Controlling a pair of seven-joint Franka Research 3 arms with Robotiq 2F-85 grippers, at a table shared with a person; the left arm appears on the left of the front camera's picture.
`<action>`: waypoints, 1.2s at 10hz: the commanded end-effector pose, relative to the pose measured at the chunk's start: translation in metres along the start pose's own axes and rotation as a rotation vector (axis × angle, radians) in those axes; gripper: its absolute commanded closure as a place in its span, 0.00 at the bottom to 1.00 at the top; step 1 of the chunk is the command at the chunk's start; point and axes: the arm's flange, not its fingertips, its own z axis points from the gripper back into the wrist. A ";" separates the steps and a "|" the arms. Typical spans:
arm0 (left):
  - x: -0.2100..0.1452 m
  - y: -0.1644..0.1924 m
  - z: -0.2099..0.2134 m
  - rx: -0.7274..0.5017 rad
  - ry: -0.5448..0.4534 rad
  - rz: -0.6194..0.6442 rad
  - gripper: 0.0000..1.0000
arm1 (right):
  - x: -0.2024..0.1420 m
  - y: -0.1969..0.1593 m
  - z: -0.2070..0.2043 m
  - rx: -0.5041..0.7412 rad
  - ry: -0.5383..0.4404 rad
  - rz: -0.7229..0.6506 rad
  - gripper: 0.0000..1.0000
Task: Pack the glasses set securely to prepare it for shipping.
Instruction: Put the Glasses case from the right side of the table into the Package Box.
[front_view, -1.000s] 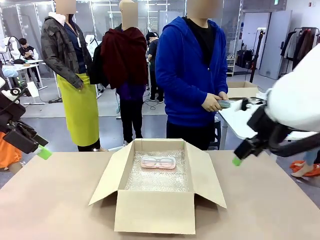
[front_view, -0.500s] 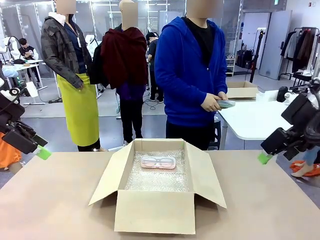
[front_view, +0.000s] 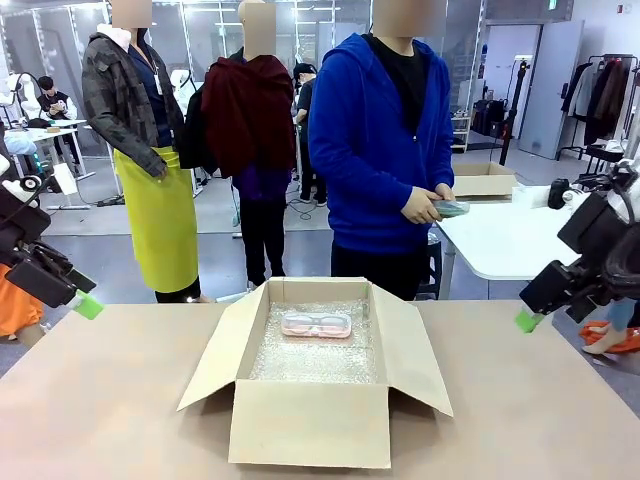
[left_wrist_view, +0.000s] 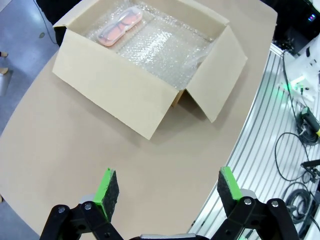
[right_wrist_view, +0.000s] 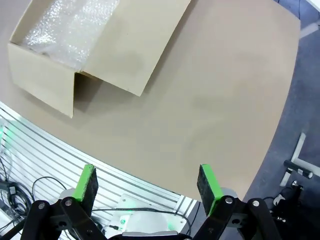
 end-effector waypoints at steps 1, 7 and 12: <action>-0.001 0.001 0.001 -0.020 -0.021 -0.022 0.00 | 0.002 0.002 -0.001 -0.016 -0.007 0.009 0.00; -0.001 0.001 0.001 -0.020 -0.021 -0.022 0.00 | 0.002 0.002 -0.001 -0.016 -0.007 0.009 0.00; -0.001 0.001 0.001 -0.020 -0.021 -0.022 0.00 | 0.002 0.002 -0.001 -0.016 -0.007 0.009 0.00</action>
